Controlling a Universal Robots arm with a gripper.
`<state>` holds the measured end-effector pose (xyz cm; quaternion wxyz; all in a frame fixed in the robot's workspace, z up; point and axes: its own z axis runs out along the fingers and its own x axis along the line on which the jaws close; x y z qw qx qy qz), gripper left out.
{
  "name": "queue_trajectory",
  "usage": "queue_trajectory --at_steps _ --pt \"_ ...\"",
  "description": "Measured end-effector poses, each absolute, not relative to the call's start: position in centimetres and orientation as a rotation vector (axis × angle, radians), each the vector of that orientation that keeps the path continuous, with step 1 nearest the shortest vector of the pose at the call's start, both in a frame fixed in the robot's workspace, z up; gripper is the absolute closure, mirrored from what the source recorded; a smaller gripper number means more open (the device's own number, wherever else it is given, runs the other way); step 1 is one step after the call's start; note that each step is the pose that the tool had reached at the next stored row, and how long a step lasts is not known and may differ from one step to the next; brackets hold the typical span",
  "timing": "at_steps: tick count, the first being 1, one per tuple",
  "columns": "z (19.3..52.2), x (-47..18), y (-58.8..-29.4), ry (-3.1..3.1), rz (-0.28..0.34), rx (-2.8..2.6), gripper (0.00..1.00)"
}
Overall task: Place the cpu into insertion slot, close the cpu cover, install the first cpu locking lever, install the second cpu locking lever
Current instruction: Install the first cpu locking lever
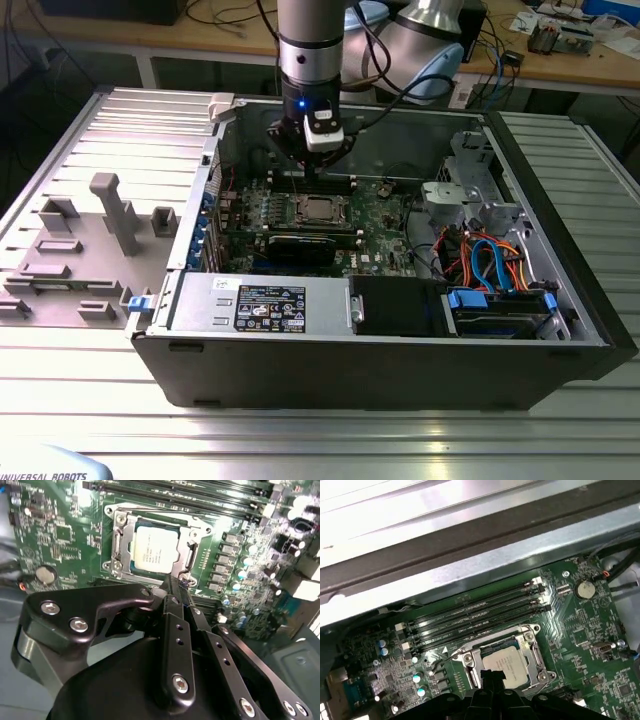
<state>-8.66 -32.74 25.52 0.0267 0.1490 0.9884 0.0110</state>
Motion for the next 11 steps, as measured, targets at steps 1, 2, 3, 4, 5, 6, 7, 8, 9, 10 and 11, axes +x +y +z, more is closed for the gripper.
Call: queue_trajectory --at_steps 1,2,3,4,5,6,7,8,9,10,11 --pt "25.52 -8.66 -32.74 3.058 0.035 0.431 0.89" --pt "25.52 -8.66 -32.74 3.062 0.035 0.404 0.89" --pt "25.52 -8.66 -32.74 3.066 0.036 0.373 0.89" --pt "25.51 -8.66 -32.74 3.069 0.037 0.347 0.89" --pt "25.49 -8.66 -32.74 3.073 0.038 0.314 0.89" --pt "25.48 -8.66 -32.74 3.076 0.039 0.285 0.89" --pt "25.47 -8.66 -32.74 3.080 0.040 0.248 0.89" --pt "25.44 -8.67 -32.75 3.082 0.040 0.220 0.89" --pt "25.39 -8.67 -32.75 3.085 0.041 0.177 0.89" --pt "25.31 -8.67 -32.75 3.089 0.043 0.119 0.89" --pt "25.28 -8.66 -32.75 3.091 0.044 0.068 0.89"
